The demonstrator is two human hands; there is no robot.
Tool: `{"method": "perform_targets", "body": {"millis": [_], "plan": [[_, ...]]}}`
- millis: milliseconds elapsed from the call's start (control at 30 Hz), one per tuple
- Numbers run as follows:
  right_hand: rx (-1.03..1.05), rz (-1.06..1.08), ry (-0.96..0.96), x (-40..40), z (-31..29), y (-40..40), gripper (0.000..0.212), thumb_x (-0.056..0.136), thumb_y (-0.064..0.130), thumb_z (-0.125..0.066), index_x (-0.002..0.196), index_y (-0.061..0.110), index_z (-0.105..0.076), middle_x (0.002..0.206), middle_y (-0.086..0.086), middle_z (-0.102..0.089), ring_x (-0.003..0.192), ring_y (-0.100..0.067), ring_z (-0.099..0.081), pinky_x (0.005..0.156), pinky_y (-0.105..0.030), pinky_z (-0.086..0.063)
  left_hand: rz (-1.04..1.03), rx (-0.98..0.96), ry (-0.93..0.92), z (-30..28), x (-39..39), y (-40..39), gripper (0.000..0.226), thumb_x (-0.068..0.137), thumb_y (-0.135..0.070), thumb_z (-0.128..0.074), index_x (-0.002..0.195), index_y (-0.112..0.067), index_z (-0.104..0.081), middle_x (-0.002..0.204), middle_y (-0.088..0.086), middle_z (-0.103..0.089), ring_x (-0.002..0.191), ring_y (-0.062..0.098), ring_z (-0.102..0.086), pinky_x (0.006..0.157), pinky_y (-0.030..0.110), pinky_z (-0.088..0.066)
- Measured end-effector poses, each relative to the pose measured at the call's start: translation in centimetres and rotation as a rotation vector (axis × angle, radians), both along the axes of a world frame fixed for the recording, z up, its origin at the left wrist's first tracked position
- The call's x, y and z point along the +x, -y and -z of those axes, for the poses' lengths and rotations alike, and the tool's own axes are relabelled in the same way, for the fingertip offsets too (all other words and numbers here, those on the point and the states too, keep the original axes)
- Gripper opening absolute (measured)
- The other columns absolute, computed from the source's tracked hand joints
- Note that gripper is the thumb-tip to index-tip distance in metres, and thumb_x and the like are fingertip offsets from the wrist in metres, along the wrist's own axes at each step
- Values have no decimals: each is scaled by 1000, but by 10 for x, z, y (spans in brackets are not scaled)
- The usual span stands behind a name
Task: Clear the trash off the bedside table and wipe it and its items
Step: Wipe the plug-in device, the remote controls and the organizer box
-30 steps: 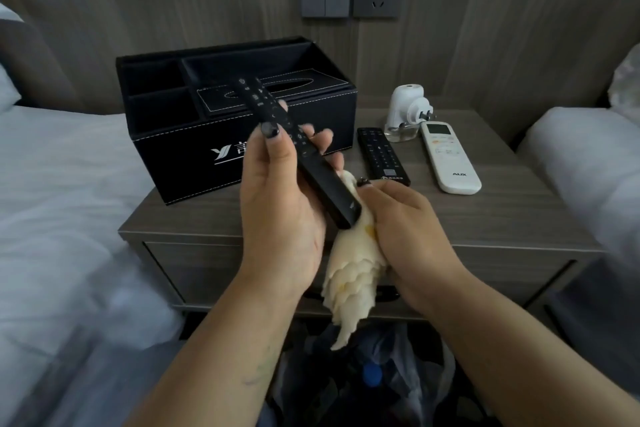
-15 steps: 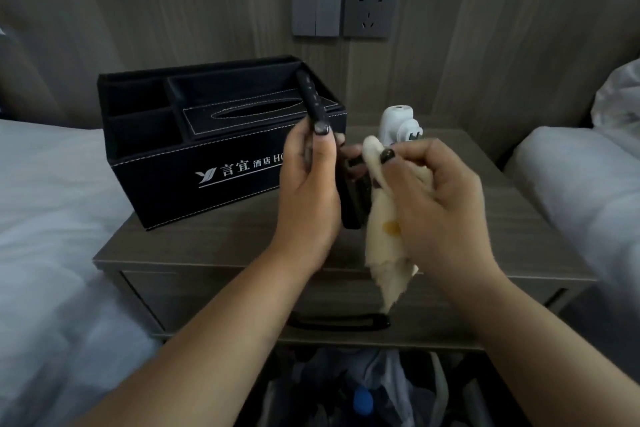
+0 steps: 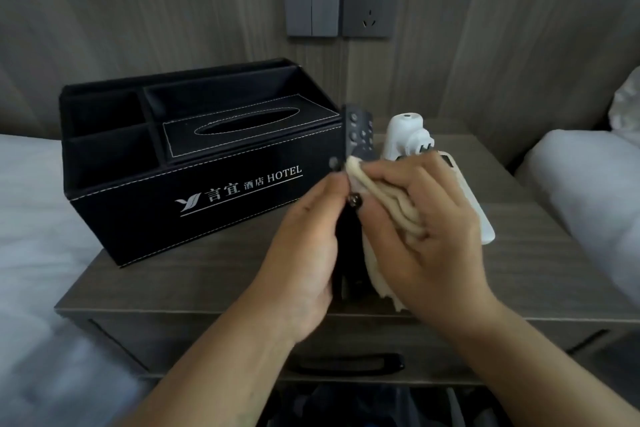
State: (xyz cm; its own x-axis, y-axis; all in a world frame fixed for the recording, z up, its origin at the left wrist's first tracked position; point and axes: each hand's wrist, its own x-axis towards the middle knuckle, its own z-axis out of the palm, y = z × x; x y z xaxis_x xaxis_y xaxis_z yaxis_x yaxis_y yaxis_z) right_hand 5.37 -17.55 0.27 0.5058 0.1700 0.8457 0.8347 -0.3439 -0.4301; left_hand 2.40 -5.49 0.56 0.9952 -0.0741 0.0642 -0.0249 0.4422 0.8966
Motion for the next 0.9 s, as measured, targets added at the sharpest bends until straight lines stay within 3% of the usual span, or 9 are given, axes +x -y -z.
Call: {"method": "perform_targets", "body": {"millis": [67, 200, 367, 500, 600, 700, 833, 900], "plan": [[29, 30, -33, -4, 5, 6, 16, 85, 0, -66, 101, -1, -66, 92, -4, -58, 91, 3, -53, 83, -11, -40, -12, 77, 33, 4, -4, 3, 40, 89, -42, -47, 110, -18, -71, 109, 2, -74, 104, 15, -69, 87, 27, -56], [150, 213, -61, -1, -2, 24, 14, 92, 9, -62, 105, 4, -65, 94, -6, -60, 89, -4, -55, 80, -12, -41, 1, 248, 62, 5, -11, 4, 41, 85, -51, -47, 89, -19, -73, 81, -3, -71, 70, 7, -65, 60, 20, -52], [127, 145, 16, -12, -7, 20, 22, 94, 6, -59, 116, 5, -61, 93, -7, -57, 88, -8, -56, 81, -15, -44, 48, 414, 198, 0, -18, 9, 41, 94, -48, -42, 92, -18, -70, 75, 8, -64, 66, 12, -60, 55, 23, -47], [253, 175, -164, -10, -16, 26, 13, 93, 13, -61, 98, 23, -67, 86, 2, -60, 82, 3, -57, 77, -11, -43, -37, 556, 247, -3, -17, 7, 34, 95, -48, -42, 75, -34, -65, 65, -10, -60, 54, 5, -55, 51, 21, -43], [330, 201, -255, -6, -22, 36, 16, 93, 14, -61, 94, 28, -68, 90, 9, -62, 83, 7, -58, 76, -7, -40, -65, 701, 272, -2, -15, 0, 27, 91, -52, -41, 86, -39, -65, 69, -15, -60, 56, 3, -56, 57, 17, -42], [236, 152, -208, -10, -24, 36, 14, 92, 12, -62, 95, 24, -68, 88, 8, -62, 85, 3, -59, 77, -8, -42, -66, 774, 316, -2, -18, -5, 32, 92, -51, -41, 100, -37, -69, 73, -12, -60, 58, 3, -57, 59, 18, -41], [276, 104, -455, -5, -25, 44, 22, 90, 11, -63, 84, 31, -70, 91, 5, -69, 87, 0, -63, 78, -17, -46, -53, 741, 381, -8, -22, -14, 32, 92, -51, -45, 80, -32, -68, 72, -1, -61, 57, 8, -57, 55, 23, -45], [306, 60, -441, -8, -26, 44, 17, 90, 15, -64, 86, 30, -72, 91, 1, -71, 88, -4, -64, 78, -19, -48, -53, 766, 377, -9, -22, -17, 37, 90, -53, -43, 79, -28, -68, 71, 0, -61, 56, 9, -57, 54, 22, -46]]}}
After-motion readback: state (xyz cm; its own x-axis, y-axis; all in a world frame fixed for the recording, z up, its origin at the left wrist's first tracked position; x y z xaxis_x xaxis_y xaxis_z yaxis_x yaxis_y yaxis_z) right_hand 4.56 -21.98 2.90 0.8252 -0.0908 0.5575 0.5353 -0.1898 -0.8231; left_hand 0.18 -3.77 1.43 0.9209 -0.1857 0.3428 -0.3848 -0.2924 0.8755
